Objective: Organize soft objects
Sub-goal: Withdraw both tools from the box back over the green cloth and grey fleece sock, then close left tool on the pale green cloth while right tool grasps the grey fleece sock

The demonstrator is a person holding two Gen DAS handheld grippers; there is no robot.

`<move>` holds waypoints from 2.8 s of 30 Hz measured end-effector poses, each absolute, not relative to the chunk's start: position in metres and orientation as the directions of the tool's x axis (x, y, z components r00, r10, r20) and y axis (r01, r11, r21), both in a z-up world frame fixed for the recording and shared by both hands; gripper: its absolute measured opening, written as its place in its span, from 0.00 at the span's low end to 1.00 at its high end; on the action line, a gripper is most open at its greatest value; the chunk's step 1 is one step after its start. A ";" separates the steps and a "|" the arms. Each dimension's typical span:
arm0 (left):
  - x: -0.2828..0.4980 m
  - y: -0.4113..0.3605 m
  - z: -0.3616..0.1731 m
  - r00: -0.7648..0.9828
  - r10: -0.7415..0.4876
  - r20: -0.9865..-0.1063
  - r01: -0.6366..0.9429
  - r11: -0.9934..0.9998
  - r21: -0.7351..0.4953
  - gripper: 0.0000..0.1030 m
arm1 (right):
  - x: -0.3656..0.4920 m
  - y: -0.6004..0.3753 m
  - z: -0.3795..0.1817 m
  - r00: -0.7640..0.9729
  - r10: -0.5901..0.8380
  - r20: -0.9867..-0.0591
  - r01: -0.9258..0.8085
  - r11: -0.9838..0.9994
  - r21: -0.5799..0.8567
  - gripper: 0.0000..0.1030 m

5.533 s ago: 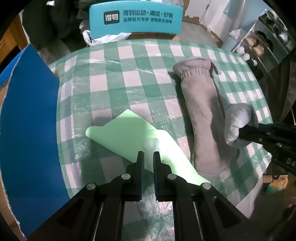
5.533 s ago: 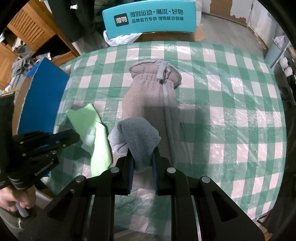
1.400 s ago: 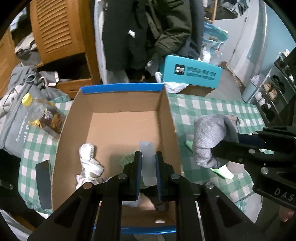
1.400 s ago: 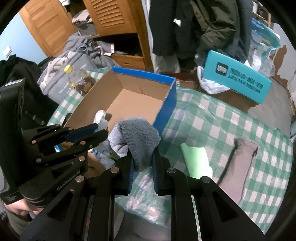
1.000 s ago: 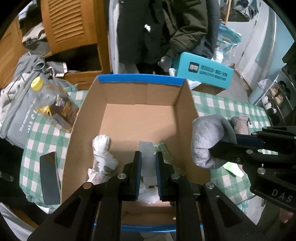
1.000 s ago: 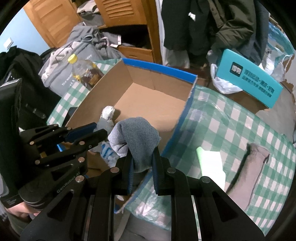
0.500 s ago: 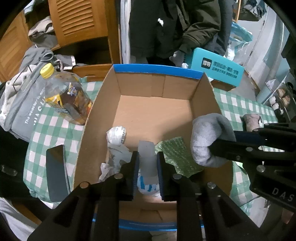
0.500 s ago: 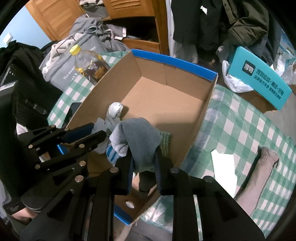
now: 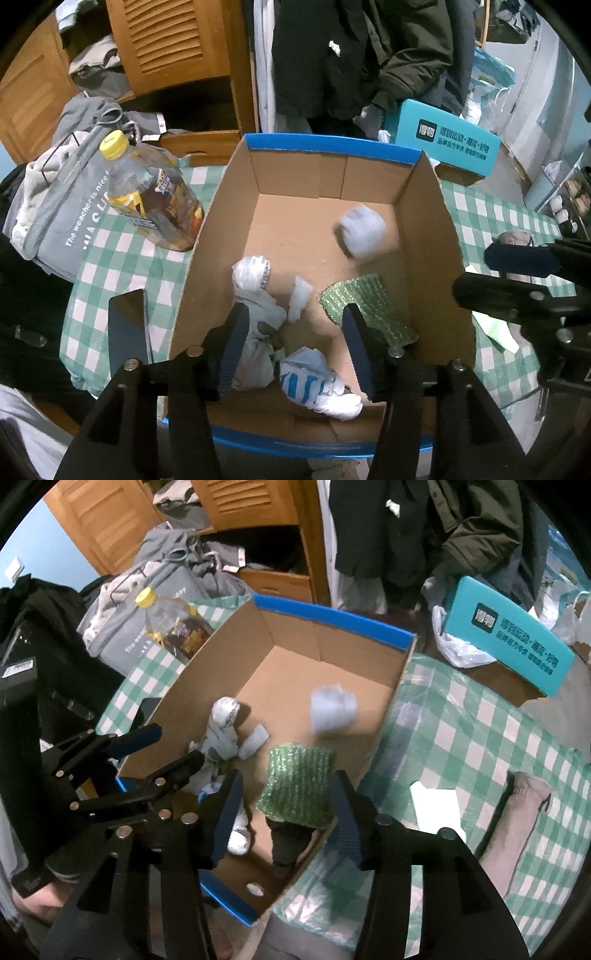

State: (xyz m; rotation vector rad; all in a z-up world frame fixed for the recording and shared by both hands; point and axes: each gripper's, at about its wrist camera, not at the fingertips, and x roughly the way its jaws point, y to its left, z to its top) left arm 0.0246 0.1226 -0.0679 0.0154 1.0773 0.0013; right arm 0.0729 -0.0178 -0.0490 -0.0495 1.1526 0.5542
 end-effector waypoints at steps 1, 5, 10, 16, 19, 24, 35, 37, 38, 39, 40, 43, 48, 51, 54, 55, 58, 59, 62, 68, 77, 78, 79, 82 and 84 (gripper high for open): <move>0.025 0.122 -0.067 0.475 0.007 -0.880 0.007 1.000 0.012 0.55 | 0.072 -0.021 -0.048 0.293 0.388 -0.874 -0.437 0.867 0.239 0.53; 0.025 0.112 -0.063 0.482 -0.006 -0.876 0.023 1.000 0.006 0.56 | 0.071 -0.036 -0.045 0.310 0.380 -0.872 -0.416 0.878 0.235 0.55; 0.026 0.093 -0.057 0.490 -0.027 -0.871 0.056 0.998 0.001 0.59 | 0.069 -0.058 -0.042 0.332 0.372 -0.867 -0.386 0.892 0.235 0.61; 0.026 0.070 -0.051 0.499 -0.034 -0.866 0.087 0.996 0.011 0.64 | 0.068 -0.087 -0.039 0.360 0.355 -0.863 -0.339 0.911 0.233 0.65; 0.026 0.059 -0.050 0.502 -0.035 -0.864 0.102 0.995 0.019 0.65 | 0.067 -0.103 -0.041 0.368 0.342 -0.864 -0.313 0.921 0.232 0.66; 0.028 0.039 -0.048 0.499 -0.043 -0.866 0.125 0.992 0.023 0.69 | 0.064 -0.131 -0.045 0.376 0.328 -0.867 -0.269 0.934 0.237 0.66; 0.028 -0.007 -0.049 0.488 -0.061 -0.870 0.192 0.981 0.040 0.71 | 0.061 -0.182 -0.052 0.394 0.295 -0.871 -0.194 0.952 0.235 0.66; 0.029 -0.015 -0.050 0.485 -0.060 -0.872 0.204 0.978 0.046 0.71 | 0.059 -0.190 -0.053 0.398 0.289 -0.871 -0.183 0.955 0.233 0.66; 0.028 -0.018 -0.050 0.484 -0.060 -0.873 0.208 0.977 0.048 0.72 | 0.059 -0.194 -0.053 0.400 0.283 -0.871 -0.178 0.957 0.229 0.66; 0.028 -0.022 -0.051 0.482 -0.061 -0.874 0.213 0.976 0.050 0.73 | 0.059 -0.197 -0.054 0.402 0.278 -0.872 -0.175 0.959 0.225 0.66; 0.028 -0.025 -0.051 0.482 -0.062 -0.874 0.217 0.975 0.051 0.75 | 0.059 -0.201 -0.054 0.405 0.269 -0.874 -0.170 0.961 0.217 0.66; 0.028 -0.035 -0.052 0.478 -0.064 -0.876 0.232 0.971 0.056 0.76 | 0.059 -0.212 -0.057 0.408 0.251 -0.878 -0.155 0.966 0.205 0.67; 0.029 -0.052 -0.057 0.463 -0.068 -0.884 0.255 0.965 0.060 0.76 | 0.058 -0.229 -0.062 0.405 0.239 -0.882 -0.126 0.971 0.205 0.67; 0.030 -0.061 -0.061 0.453 -0.067 -0.889 0.266 0.962 0.063 0.77 | 0.060 -0.238 -0.068 0.401 0.227 -0.888 -0.106 0.974 0.201 0.67; 0.032 -0.070 -0.065 0.446 -0.061 -0.893 0.272 0.960 0.071 0.78 | 0.060 -0.247 -0.076 0.389 0.219 -0.895 -0.084 0.976 0.202 0.67; 0.033 -0.072 -0.067 0.443 -0.059 -0.895 0.273 0.959 0.072 0.78 | 0.060 -0.248 -0.078 0.387 0.217 -0.896 -0.079 0.976 0.202 0.67; 0.037 -0.077 -0.072 0.432 -0.055 -0.900 0.274 0.959 0.073 0.78 | 0.062 -0.253 -0.085 0.374 0.209 -0.903 -0.063 0.978 0.200 0.67; 0.038 -0.079 -0.074 0.429 -0.051 -0.902 0.273 0.959 0.075 0.78 | 0.063 -0.255 -0.088 0.370 0.205 -0.906 -0.057 0.979 0.198 0.67; 0.044 -0.085 -0.082 0.417 -0.041 -0.908 0.274 0.958 0.082 0.78 | 0.066 -0.258 -0.095 0.355 0.194 -0.914 -0.042 0.980 0.192 0.67; 0.053 -0.097 -0.098 0.386 -0.029 -0.922 0.286 0.954 0.089 0.78 | 0.075 -0.263 -0.115 0.322 0.167 -0.932 -0.014 0.985 0.172 0.67; 0.066 -0.117 -0.119 0.352 -0.025 -0.936 0.317 0.944 0.094 0.79 | 0.094 -0.264 -0.147 0.269 0.125 -0.955 0.012 0.991 0.133 0.67; 0.068 -0.119 -0.123 0.345 -0.025 -0.938 0.320 0.943 0.093 0.79 | 0.096 -0.263 -0.150 0.265 0.122 -0.956 0.014 0.991 0.130 0.67; 0.070 -0.120 -0.126 0.340 -0.024 -0.940 0.321 0.942 0.092 0.79 | 0.097 -0.263 -0.153 0.260 0.118 -0.958 0.015 0.992 0.126 0.67; 0.075 -0.122 -0.134 0.323 -0.023 -0.946 0.322 0.943 0.087 0.79 | 0.104 -0.261 -0.161 0.248 0.103 -0.963 0.015 0.994 0.111 0.67; 0.078 -0.123 -0.140 0.312 -0.020 -0.950 0.321 0.943 0.085 0.79 | 0.108 -0.259 -0.168 0.239 0.094 -0.967 0.015 0.995 0.100 0.67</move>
